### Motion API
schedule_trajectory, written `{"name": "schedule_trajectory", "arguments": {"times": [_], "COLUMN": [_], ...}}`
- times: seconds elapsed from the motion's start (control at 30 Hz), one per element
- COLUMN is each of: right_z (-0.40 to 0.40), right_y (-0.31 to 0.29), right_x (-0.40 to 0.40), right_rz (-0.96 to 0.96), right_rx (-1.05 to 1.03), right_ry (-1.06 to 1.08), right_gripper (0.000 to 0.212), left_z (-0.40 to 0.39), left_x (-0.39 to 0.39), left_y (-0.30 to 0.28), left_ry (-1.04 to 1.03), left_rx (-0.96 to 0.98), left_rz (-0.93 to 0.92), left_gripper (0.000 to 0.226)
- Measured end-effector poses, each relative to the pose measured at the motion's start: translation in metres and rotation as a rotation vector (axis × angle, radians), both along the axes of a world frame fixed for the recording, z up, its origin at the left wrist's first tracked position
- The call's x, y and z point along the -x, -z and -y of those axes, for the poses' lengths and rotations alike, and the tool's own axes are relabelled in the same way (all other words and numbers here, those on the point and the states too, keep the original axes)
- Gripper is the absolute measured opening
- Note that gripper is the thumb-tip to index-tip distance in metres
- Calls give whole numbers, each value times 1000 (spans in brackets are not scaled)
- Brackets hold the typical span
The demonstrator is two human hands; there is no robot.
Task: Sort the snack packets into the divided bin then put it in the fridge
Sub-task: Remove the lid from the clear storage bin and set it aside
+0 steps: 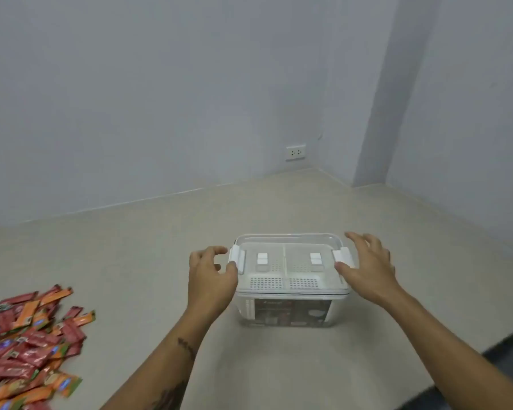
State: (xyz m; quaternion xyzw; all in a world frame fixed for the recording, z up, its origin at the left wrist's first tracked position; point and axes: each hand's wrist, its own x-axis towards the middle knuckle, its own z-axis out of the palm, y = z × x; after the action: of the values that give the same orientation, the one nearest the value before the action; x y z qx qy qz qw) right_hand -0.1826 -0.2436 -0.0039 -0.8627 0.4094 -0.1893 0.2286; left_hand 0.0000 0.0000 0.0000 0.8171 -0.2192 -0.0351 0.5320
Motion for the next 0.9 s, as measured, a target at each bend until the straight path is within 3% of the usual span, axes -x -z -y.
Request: {"name": "schedule_trajectory", "arguments": {"times": [0.13,0.27,0.53,0.9], "right_z": [2,-7,6,-43], "right_y": [32,50,51,47], "right_x": [-13,-22,-47,-142], "right_rz": [193,367,358,274], "right_rx": [-156,-142,-128,-159], "right_ry": [-30,14,-141,-359], "right_gripper": [68,55,61,56], "left_z": [20,33,31,-64], "left_x": [-4,-18,-42,-81], "left_y": [17,30,35,28], "left_ry": [35,42,32,-142], "left_rx": [-140,-242,-368,-426], "left_rz": [-12,17,98,156], "left_gripper": [52,61,56,53]}}
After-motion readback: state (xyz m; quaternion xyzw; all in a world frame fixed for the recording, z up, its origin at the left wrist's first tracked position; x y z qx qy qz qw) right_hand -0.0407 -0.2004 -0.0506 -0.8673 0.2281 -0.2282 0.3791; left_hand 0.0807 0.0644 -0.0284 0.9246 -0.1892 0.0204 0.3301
